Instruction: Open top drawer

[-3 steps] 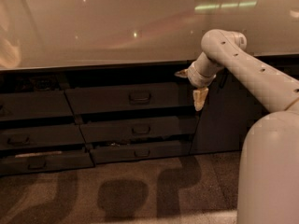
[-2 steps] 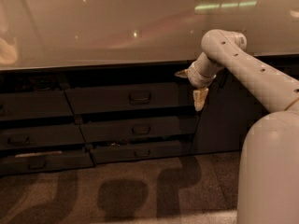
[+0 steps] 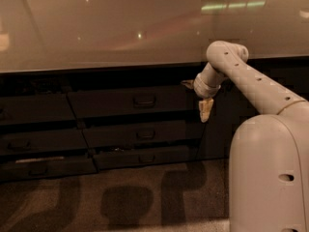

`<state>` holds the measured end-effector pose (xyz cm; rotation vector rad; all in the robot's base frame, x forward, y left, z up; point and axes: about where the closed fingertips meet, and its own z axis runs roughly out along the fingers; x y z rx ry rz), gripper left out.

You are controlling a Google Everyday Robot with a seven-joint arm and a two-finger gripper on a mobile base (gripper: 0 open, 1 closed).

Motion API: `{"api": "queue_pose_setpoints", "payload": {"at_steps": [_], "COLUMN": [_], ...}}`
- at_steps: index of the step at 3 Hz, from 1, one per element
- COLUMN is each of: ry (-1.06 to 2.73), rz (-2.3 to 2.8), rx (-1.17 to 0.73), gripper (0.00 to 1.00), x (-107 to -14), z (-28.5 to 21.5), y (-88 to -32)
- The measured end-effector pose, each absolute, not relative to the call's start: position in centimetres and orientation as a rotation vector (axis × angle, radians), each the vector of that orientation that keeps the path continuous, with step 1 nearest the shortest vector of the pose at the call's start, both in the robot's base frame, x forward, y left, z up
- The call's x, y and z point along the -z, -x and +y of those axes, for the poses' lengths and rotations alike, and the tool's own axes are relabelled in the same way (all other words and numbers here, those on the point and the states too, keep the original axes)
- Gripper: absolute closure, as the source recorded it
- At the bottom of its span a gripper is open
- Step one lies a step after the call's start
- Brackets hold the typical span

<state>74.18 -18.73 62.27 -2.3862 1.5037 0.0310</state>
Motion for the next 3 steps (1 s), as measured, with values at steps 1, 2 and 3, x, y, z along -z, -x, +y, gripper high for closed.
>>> {"api": "queue_pose_setpoints", "payload": {"at_steps": [1,2,3], "ry": [2.386,2.386,2.386], "rz": [1.505,1.505,1.505], "rx": [-0.034,-0.034,-0.034], "gripper": [0.00,0.19,0.42], "x": [-62.07,-62.06,-62.06], "z": [-18.73,-18.73,-18.73], "y": [-74.22,-74.22,-74.22]}}
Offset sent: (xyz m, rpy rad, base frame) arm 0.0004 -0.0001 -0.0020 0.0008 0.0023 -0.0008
